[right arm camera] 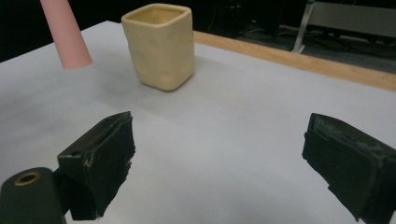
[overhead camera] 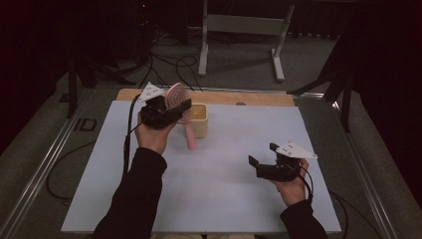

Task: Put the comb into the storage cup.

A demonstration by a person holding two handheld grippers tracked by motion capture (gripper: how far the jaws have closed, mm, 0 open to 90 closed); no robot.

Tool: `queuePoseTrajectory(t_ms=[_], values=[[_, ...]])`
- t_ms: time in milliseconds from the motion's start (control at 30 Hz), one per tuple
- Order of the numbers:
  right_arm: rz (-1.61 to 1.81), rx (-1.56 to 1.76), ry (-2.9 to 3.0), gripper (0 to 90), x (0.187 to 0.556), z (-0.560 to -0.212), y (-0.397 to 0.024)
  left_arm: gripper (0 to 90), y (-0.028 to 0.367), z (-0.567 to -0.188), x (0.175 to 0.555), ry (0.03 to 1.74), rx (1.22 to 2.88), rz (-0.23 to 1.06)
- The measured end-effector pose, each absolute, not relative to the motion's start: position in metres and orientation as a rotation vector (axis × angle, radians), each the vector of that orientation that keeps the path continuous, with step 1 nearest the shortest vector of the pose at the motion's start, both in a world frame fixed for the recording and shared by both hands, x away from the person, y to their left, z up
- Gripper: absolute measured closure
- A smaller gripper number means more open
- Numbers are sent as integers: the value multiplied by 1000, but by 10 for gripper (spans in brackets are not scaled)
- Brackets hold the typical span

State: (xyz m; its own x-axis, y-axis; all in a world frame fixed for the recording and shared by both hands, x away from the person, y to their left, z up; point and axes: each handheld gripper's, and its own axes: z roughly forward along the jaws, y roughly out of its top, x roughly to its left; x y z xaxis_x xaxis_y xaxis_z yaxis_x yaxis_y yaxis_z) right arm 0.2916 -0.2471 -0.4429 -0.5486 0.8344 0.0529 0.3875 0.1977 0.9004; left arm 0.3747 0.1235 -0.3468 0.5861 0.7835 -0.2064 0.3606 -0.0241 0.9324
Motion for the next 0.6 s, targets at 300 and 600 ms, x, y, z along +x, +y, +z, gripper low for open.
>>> queuePoseTrajectory(t_ms=[300, 600], values=[[1329, 1176, 1986, 87, 281, -455, -264, 621, 126, -349, 381, 1000, 1613, 443], [1345, 1172, 1951, 87, 271, -465, -272, 621, 124, -350, 385, 1011, 1619, 457]])
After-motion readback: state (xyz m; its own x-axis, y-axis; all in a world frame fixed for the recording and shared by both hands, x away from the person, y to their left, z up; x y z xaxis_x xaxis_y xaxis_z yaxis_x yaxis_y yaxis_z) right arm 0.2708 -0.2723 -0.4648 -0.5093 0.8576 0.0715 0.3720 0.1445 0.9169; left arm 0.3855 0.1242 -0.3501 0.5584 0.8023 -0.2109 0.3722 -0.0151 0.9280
